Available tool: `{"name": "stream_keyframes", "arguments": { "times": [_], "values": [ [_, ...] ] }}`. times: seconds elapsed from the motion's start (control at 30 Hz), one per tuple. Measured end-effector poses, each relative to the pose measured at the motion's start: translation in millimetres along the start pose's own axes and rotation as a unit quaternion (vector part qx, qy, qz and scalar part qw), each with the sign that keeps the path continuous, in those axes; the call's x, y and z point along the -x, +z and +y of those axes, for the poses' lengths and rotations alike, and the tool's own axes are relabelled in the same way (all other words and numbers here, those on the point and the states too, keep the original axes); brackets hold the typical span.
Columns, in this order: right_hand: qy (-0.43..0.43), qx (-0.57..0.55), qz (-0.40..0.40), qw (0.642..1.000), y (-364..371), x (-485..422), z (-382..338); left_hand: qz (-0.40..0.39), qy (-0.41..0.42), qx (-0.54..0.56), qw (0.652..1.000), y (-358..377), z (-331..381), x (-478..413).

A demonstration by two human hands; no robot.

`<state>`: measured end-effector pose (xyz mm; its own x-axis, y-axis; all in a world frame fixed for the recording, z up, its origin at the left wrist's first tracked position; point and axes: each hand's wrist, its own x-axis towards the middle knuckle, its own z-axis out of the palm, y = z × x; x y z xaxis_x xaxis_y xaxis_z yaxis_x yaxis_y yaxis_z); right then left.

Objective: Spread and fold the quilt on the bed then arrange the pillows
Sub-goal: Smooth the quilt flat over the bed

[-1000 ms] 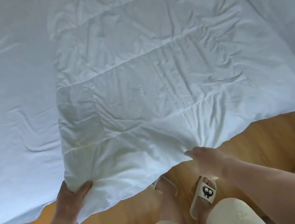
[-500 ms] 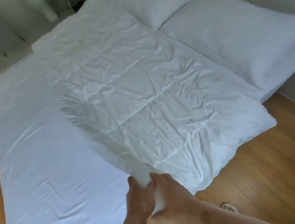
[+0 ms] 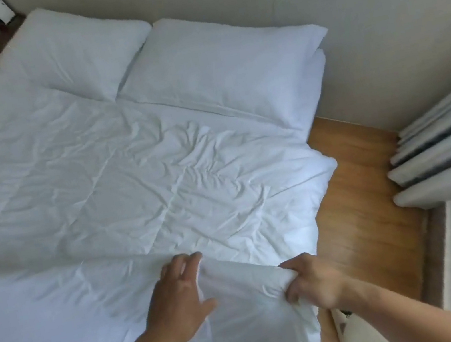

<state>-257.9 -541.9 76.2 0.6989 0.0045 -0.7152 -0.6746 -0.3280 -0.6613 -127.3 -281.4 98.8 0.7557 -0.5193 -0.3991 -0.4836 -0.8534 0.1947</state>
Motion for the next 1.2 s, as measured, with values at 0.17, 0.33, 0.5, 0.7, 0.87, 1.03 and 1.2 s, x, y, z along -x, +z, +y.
{"name": "stream_keyframes", "arguments": {
  "times": [0.17, 0.33, 0.5, 0.7, 0.87, 1.03, 1.2],
  "values": [
    [-0.027, -0.088, -0.008, 0.996, -46.2, -6.2, 3.7, -0.19, 0.093, -0.146, 0.966, -41.7, -31.5, -99.8],
    [-0.019, -0.14, -0.004, 0.99, -90.7, -19.2, 30.0, -0.18, 0.116, -0.137, 0.967, -58.9, -8.3, -163.8],
    [-0.007, -0.225, -0.027, 0.974, -141.7, -45.6, 59.5, -0.257, 0.117, -0.187, 0.941, -89.3, 40.6, -234.6],
    [-0.014, -0.317, -0.003, 0.948, -246.0, -88.6, 100.5, -0.307, 0.142, -0.179, 0.924, -117.9, 153.1, -365.4],
    [0.044, -0.33, 0.046, 0.942, -320.2, -164.9, 173.3, -0.322, 0.208, -0.208, 0.9, -66.1, 235.7, -483.5],
    [0.084, -0.163, 0.09, 0.979, -329.5, -224.6, 199.8, -0.295, 0.174, -0.271, 0.9, 17.3, 229.9, -526.6],
    [0.037, -0.216, 0.08, 0.972, -308.8, -243.0, 203.3, -0.278, 0.118, -0.216, 0.928, 7.6, 188.3, -542.8]
  ]
}}
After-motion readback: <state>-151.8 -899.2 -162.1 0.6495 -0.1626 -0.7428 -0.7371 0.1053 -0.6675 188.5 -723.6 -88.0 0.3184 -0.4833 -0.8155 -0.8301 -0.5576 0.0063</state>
